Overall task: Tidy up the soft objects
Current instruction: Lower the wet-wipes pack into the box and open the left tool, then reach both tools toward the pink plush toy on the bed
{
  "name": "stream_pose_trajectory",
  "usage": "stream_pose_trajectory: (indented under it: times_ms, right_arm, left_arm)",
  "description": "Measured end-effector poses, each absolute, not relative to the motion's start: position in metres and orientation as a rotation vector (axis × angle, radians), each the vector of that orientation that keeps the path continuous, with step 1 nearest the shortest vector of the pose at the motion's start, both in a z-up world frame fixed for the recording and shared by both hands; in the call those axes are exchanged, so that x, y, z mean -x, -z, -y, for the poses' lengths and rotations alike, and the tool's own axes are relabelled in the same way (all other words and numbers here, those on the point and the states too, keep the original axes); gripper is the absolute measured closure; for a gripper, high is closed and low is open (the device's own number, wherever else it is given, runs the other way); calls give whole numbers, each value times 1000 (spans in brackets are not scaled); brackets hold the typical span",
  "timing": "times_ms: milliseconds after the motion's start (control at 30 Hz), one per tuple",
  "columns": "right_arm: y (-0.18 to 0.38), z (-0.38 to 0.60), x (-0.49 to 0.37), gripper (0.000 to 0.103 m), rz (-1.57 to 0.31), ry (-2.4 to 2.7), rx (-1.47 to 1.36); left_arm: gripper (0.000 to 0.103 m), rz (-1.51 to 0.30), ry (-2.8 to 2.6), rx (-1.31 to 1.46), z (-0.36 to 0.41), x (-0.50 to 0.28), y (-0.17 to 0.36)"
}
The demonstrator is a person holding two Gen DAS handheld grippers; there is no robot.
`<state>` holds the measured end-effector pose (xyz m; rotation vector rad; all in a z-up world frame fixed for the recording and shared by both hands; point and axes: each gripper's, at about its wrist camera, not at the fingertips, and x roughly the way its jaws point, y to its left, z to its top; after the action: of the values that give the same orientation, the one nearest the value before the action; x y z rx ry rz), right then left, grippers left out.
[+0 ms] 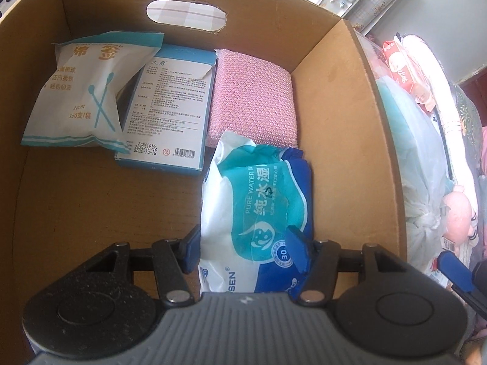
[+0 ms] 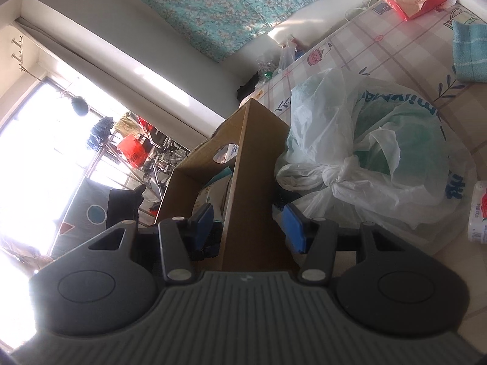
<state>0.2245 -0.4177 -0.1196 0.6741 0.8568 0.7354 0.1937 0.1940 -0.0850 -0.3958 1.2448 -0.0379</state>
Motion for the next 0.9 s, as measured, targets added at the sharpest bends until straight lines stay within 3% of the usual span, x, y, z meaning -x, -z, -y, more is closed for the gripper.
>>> stream_pose_trajectory:
  times_ms: [100, 233, 400, 633, 900]
  right_arm:
    - [124, 422, -223, 51, -858, -726, -673]
    - [127, 426, -217, 50, -863, -711, -671]
    - [128, 437, -209, 44, -840, -691, -663]
    - [131, 449, -196, 42, -816, -680, -655]
    - [132, 481, -173, 41, -761, -661, -639]
  left_arm:
    - [41, -1239, 37, 397, -194, -194, 84]
    - [23, -1220, 35, 414, -197, -188, 77]
    - [16, -1134, -10, 410, -208, -172, 47]
    - [15, -970, -36, 456, -214, -129, -8]
    - [13, -787, 1, 401, -164, -75, -48]
